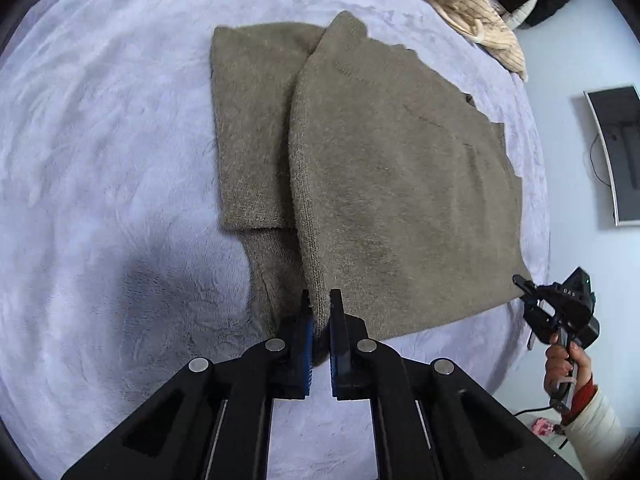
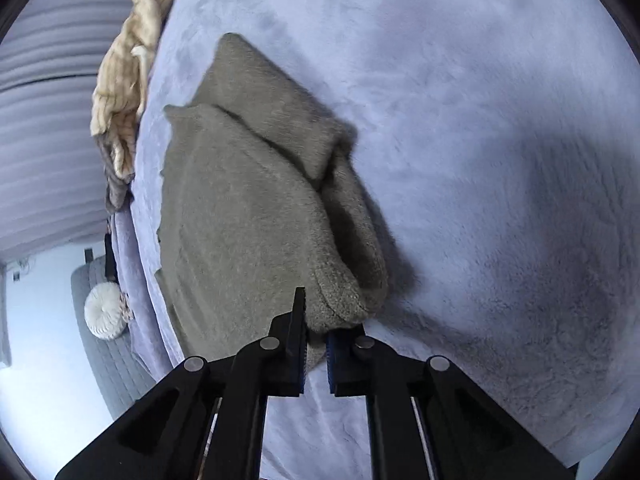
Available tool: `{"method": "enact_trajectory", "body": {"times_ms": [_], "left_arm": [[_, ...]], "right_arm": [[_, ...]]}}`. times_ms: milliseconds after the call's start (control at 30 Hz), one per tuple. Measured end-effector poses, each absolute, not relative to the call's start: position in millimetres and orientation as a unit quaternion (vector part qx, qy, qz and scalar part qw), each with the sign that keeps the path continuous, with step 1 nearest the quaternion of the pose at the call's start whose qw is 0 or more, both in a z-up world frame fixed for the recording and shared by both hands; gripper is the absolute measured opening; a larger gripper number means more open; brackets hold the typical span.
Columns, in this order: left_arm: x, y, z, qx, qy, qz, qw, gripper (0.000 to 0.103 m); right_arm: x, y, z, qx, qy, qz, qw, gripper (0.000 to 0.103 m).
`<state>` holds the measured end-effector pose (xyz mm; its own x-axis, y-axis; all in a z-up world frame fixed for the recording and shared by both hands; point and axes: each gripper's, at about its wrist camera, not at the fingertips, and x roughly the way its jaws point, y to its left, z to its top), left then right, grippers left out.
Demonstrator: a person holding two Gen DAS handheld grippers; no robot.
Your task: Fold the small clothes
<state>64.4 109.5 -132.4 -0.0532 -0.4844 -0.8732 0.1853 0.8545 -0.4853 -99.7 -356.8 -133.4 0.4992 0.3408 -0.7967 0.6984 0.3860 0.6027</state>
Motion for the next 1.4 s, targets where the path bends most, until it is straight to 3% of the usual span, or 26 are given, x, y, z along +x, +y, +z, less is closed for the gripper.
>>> {"method": "enact_trajectory", "body": {"times_ms": [133, 300, 733, 867, 933, 967, 1000, 1033, 1267, 1400], "left_arm": [[51.8, 115.3, -138.2, -0.083, 0.686, -0.243, 0.681, 0.007], [39.8, 130.3, -172.8, -0.112, 0.699, -0.222, 0.671, 0.007], [7.2, 168.8, -134.3, -0.083, 0.668, -0.153, 0.723, 0.007], [-1.6, 174.7, -136.6, -0.072, 0.675, -0.116, 0.725, 0.008], [-6.3, 178.6, -136.4, -0.074, 0.673, -0.114, 0.727, 0.008], [-9.0, 182.1, -135.0, -0.077, 0.669, -0.111, 0.731, 0.011], [-11.2, 185.6, -133.8, -0.081, 0.666, -0.109, 0.733, 0.044], [-13.1, 188.5, -132.7, -0.084, 0.663, -0.103, 0.737, 0.098], [-25.7, 223.2, -128.2, -0.102, 0.643, -0.065, 0.756, 0.101], [-28.7, 248.4, -140.5, -0.122, 0.652, -0.027, 0.748, 0.101]], "right_arm": [[-90.7, -353.9, -110.4, 0.463, 0.514, -0.116, 0.713, 0.008], [-93.5, -360.4, -145.9, 0.424, 0.564, -0.140, 0.695, 0.008], [-87.4, -293.3, -111.2, 0.375, 0.610, -0.086, 0.693, 0.015], [-67.9, -233.5, -120.2, 0.356, 0.641, -0.031, 0.679, 0.032], [-58.6, -203.0, -125.3, 0.343, 0.657, -0.007, 0.671, 0.033], [-55.0, -190.3, -126.9, 0.335, 0.664, 0.002, 0.668, 0.033], [-50.2, -174.8, -128.6, 0.323, 0.673, 0.012, 0.665, 0.033], [-48.2, -163.8, -129.4, 0.314, 0.679, 0.019, 0.663, 0.033], [-27.0, -93.2, -128.5, 0.226, 0.715, 0.052, 0.660, 0.045], [-16.6, -56.6, -125.1, 0.165, 0.724, 0.070, 0.666, 0.045]]}}
